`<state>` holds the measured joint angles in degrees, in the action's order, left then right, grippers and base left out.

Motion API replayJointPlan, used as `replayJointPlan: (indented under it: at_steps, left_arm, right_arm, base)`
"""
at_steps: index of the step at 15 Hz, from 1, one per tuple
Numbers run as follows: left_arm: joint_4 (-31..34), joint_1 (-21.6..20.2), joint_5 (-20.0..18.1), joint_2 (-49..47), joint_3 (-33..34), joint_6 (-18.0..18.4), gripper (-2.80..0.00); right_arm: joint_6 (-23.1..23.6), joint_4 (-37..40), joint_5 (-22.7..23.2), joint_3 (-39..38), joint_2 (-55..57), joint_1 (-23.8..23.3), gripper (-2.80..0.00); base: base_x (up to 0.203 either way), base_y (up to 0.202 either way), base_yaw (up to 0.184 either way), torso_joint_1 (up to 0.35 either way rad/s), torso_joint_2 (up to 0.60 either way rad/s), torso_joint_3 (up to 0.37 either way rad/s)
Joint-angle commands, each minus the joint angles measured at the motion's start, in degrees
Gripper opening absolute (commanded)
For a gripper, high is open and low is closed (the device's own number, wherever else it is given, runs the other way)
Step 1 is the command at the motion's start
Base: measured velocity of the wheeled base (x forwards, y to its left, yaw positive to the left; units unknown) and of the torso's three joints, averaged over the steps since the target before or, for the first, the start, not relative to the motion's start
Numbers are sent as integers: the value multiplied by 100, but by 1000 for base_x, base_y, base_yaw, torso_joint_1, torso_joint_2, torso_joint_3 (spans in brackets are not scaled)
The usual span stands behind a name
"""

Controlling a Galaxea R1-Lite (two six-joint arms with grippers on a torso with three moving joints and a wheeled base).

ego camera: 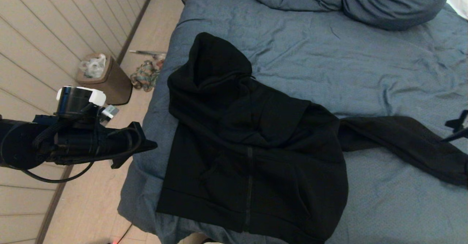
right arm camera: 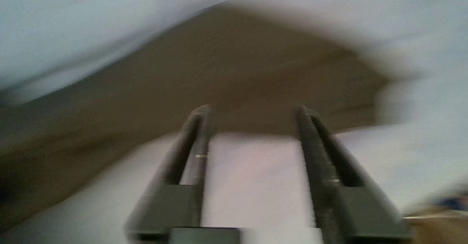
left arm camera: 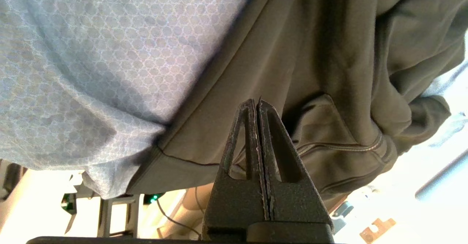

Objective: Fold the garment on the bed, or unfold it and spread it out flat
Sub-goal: Unfold the black sweatshirt

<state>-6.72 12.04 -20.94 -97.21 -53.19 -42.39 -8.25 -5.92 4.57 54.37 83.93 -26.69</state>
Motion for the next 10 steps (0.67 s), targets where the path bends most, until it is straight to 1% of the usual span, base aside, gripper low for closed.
replayJointPlan:
  at_steps: [1,2,4,5,6,8,9,10]
  left_arm:
    - [-5,17,-6,-43,1,-24,-280]
    - [-5,17,-6,-44,10,-15,-280]
    - [-5,52,-6,-63,19,-7,-280]
    - [-5,61,2,-114,19,2,-280]
    - [-5,70,11,-157,10,10,-280]
    - [-5,70,11,-220,1,20,-280]
    - [-5,70,11,-220,1,29,-280]
    - [-5,70,20,-239,-1,37,-280]
  right_arm:
    - [-347,907,2,593,55,999,-280]
    - [-689,1426,-8,1219,267,1514,-280]
    - [-1348,2038,-201,2259,1001,2588,-280]
    - [-1524,2166,-432,2547,1347,3020,-280]
    - [-1647,2239,-797,2778,1708,3458,-280]
    - [-1777,2299,-1564,3040,2290,4080,-280]
    - [-1813,2252,-1762,3044,2379,4256,-280]
    - [-1811,2120,-1801,2983,2383,4288,-280]
  base:
    - [0,0,0,0,0,0]
    - [0,0,0,0,0,0]
    - [0,0,0,0,0,0]
    - [0,0,0,0,0,0]
    - [0,0,0,0,0,0]
    - [0,0,0,0,0,0]
    - [0,0,0,0,0,0]
    - [0,0,0,0,0,0]
